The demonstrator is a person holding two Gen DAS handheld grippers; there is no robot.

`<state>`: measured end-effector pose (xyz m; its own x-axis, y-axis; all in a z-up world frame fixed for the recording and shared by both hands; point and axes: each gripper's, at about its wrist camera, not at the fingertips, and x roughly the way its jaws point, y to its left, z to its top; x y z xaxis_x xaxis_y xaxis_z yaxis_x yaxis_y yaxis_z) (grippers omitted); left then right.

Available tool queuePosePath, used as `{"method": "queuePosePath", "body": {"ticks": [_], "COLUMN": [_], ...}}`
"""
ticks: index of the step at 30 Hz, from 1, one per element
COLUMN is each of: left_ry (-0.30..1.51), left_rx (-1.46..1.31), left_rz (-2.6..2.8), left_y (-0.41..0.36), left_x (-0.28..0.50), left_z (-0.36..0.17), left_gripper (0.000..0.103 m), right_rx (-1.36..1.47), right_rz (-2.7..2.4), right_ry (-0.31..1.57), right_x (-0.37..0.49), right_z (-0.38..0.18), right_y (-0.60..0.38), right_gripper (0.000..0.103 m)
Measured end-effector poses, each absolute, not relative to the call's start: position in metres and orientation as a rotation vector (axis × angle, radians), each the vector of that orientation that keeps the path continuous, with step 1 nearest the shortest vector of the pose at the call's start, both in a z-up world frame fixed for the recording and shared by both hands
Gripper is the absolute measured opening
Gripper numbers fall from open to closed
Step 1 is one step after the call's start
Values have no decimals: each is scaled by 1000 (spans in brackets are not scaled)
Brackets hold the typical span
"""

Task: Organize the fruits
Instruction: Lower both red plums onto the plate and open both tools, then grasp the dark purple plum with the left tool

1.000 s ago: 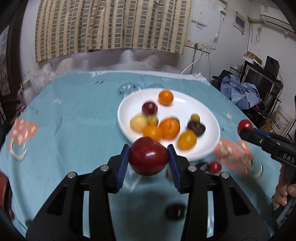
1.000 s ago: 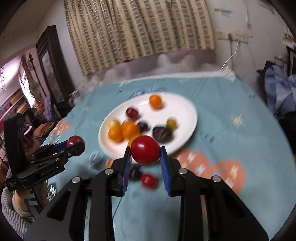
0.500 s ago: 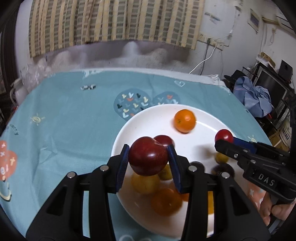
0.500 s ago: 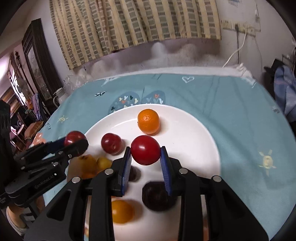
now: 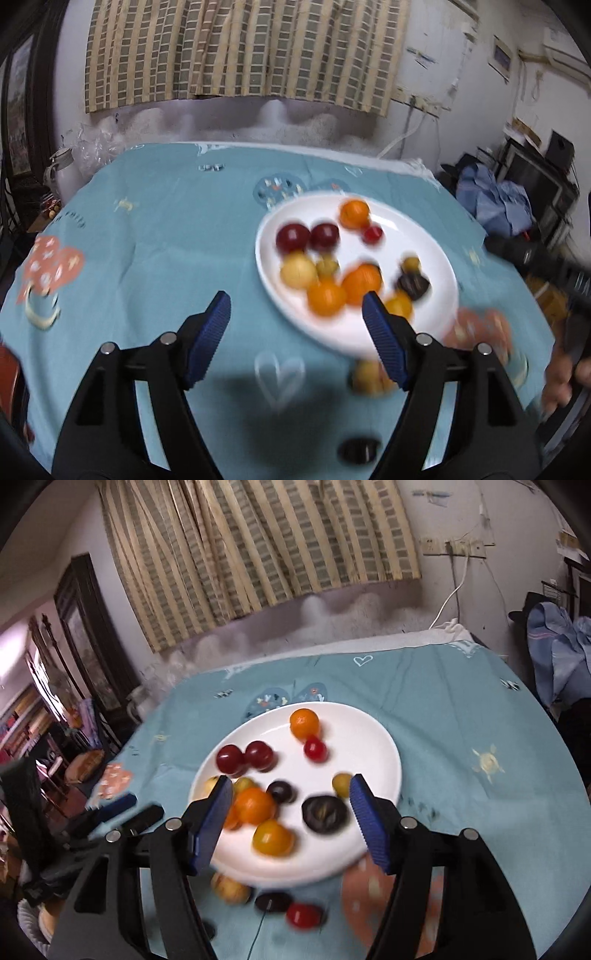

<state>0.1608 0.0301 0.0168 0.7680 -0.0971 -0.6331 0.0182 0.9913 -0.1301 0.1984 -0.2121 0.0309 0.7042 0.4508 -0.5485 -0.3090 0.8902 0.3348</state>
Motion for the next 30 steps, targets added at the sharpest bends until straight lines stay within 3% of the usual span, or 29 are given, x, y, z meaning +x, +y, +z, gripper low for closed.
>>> {"method": "queuePosePath", "body": {"ticks": [8, 12, 18, 30], "left_ry": [710, 711, 771, 843], "left_rx": [9, 45, 54, 13], "left_rz": [-93, -110, -122, -123], "left_y": [-12, -18, -20, -12], "left_x": [97, 95, 101, 111], "left_z": [-21, -24, -38, -51], "left_gripper": [75, 83, 83, 83], "right_rx": [377, 378, 342, 302], "right_rz": [425, 428, 446, 457], "right_ry": [739, 729, 734, 764], "right_x": [163, 166, 164, 161], "right_z": [-21, -17, -13, -19], "right_y": [-241, -239, -230, -220], "right_gripper": [67, 67, 72, 72]}}
